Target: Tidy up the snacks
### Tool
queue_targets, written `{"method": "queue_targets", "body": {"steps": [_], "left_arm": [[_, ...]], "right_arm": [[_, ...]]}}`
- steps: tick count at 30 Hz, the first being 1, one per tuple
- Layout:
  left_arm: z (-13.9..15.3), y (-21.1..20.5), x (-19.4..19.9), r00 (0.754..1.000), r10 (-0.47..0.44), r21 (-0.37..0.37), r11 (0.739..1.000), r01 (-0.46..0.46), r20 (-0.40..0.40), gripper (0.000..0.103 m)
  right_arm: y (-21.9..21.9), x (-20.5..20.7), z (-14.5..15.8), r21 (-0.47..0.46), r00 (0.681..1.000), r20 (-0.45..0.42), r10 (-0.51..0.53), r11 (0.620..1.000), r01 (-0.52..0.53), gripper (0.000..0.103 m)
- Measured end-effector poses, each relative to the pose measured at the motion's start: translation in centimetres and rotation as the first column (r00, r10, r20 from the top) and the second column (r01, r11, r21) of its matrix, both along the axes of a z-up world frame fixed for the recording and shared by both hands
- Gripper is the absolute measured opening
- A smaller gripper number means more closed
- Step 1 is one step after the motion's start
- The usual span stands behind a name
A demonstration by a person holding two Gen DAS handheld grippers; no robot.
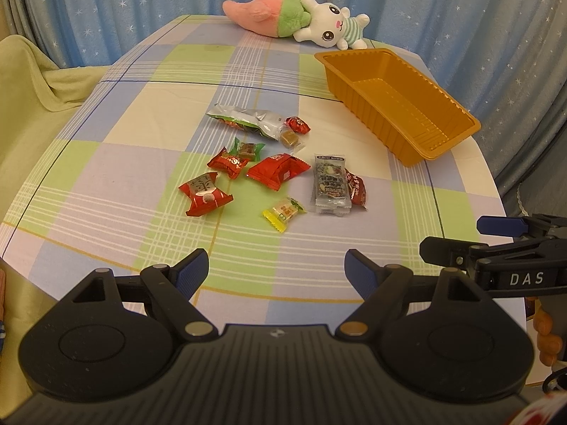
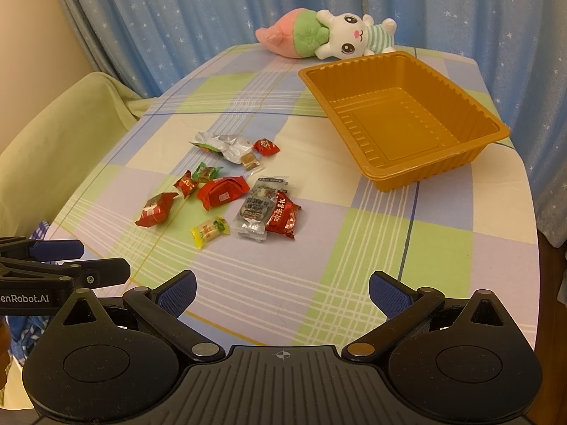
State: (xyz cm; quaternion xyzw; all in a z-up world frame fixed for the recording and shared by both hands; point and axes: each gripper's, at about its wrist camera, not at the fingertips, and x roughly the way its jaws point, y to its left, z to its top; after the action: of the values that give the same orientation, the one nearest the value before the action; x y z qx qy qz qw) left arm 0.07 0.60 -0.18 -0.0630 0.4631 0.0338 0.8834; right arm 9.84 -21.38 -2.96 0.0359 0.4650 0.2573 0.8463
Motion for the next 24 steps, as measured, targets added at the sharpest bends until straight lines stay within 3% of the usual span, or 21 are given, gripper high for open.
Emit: {"method": "queue_targets", "body": {"steps": [24], "left_arm": [[-0.06, 0.35, 0.28, 1.0, 0.002, -0.001, 1.0, -0.002, 0.001, 0.083]], "right_arm": [[0.34, 0.54, -0.21, -0.001, 1.0, -0.004, 0.001, 1.0, -0.001, 0.103]]}}
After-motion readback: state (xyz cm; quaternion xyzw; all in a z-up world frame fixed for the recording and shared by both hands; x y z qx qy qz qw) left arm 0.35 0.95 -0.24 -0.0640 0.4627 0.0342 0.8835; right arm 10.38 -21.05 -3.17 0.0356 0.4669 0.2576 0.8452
